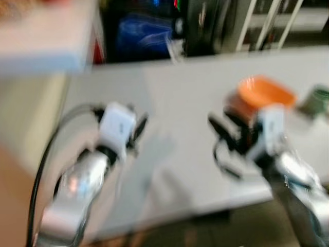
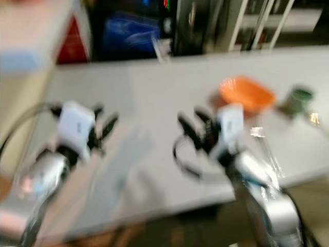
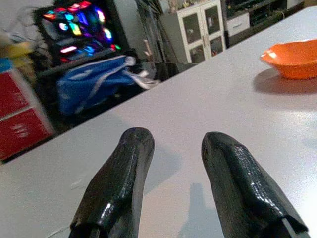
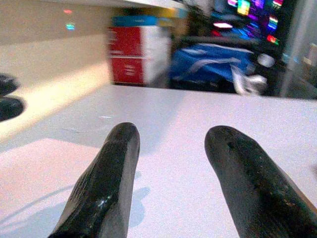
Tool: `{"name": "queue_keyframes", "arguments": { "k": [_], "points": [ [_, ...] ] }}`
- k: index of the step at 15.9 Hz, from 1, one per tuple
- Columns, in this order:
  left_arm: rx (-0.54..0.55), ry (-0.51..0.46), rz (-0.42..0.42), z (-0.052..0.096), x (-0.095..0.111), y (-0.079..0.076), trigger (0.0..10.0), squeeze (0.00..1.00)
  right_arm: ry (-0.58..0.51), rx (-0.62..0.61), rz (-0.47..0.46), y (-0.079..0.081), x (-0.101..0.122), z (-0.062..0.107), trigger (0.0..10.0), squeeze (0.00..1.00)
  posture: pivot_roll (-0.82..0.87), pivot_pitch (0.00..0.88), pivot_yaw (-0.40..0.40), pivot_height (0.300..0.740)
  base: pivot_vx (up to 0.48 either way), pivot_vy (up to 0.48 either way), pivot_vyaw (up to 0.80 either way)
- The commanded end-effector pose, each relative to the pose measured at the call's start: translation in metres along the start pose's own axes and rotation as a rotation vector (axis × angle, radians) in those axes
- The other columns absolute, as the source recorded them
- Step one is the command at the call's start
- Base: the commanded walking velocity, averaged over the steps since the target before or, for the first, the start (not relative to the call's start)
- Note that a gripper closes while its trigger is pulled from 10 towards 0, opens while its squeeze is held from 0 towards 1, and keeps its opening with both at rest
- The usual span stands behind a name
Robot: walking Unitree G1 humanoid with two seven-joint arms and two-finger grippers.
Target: Setting the table
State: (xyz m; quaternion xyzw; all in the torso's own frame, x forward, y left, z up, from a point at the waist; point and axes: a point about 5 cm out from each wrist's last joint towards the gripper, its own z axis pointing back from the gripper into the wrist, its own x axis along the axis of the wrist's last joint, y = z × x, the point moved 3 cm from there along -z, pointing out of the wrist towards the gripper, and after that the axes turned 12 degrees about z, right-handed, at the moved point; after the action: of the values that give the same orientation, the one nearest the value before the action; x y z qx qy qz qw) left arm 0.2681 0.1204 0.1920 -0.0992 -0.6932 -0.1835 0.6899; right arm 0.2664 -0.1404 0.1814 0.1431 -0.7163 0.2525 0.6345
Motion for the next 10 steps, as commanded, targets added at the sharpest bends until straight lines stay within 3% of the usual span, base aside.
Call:
{"name": "queue_keyframes", "arguments": {
  "k": [1,6,10],
  "points": [
    [0.005,0.043,0.000,0.005,-0.008,0.003,10.0,0.00,-0.061,0.067,0.011,0.012,0.011,-0.001,10.0,0.00,0.00,0.025,-0.027,0.740,0.000,0.480,0.80],
    [-0.057,0.042,0.011,0.007,-0.008,-0.008,10.0,0.00,-0.072,0.100,-0.011,0.023,0.008,0.007,10.0,0.00,-0.01,0.028,-0.018,0.740,0.000,0.480,0.80],
    [-0.250,0.057,0.077,0.026,-0.006,-0.031,10.0,0.00,-0.057,0.151,-0.071,0.025,-0.001,0.020,10.0,0.00,0.00,0.036,-0.036,0.740,0.000,0.480,0.00]
  ]
}}
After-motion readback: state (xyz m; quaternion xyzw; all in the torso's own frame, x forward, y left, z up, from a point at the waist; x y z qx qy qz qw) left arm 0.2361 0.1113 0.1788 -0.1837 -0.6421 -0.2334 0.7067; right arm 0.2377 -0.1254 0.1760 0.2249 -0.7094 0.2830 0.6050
